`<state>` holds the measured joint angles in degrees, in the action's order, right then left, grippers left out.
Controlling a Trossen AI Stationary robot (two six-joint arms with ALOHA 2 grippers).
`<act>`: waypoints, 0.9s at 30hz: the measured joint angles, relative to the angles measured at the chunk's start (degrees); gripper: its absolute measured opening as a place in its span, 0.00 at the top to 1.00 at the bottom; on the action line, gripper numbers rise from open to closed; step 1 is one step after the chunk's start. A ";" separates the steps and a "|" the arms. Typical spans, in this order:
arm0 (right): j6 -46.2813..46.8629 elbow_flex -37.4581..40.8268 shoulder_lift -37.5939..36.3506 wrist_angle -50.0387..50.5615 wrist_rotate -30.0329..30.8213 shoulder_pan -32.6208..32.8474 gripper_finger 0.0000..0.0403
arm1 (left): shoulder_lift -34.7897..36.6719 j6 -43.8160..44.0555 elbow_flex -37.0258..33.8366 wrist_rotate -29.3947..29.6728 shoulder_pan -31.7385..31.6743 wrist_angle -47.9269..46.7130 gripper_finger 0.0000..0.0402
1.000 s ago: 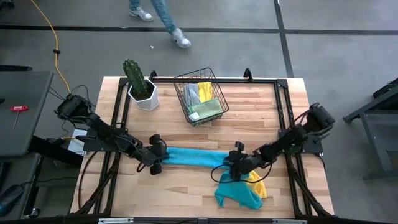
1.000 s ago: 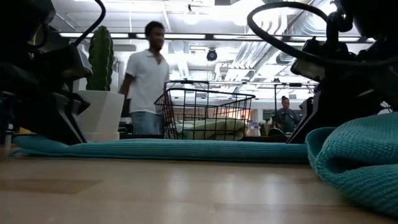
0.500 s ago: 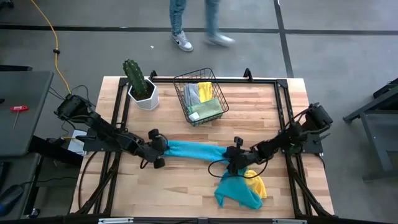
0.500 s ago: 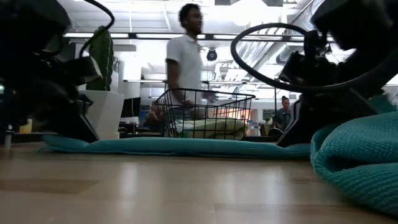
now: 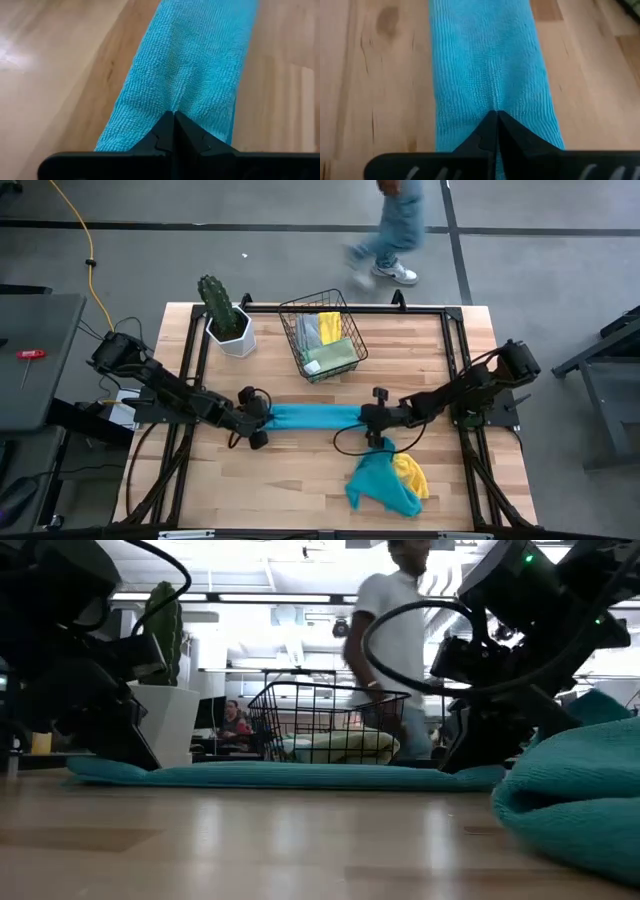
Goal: Fold microfiber towels
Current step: Fold the left blue microfiber cloth
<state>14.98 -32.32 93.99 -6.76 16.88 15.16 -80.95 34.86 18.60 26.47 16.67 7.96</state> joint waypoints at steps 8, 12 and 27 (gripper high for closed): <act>1.57 0.22 -6.29 6.90 -0.66 0.00 1.00 | 0.00 0.12 0.14 0.93 1.36 0.27 1.00; 2.09 0.22 -7.60 7.11 -0.65 0.02 1.00 | 0.00 0.08 0.08 1.08 1.36 1.00 1.00; 16.88 0.24 -23.13 23.04 -0.82 0.35 1.00 | -0.07 -0.54 -0.12 2.12 1.38 1.02 1.00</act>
<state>31.85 -32.08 70.86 16.29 16.06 15.51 -81.01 34.32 18.48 28.59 18.04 8.98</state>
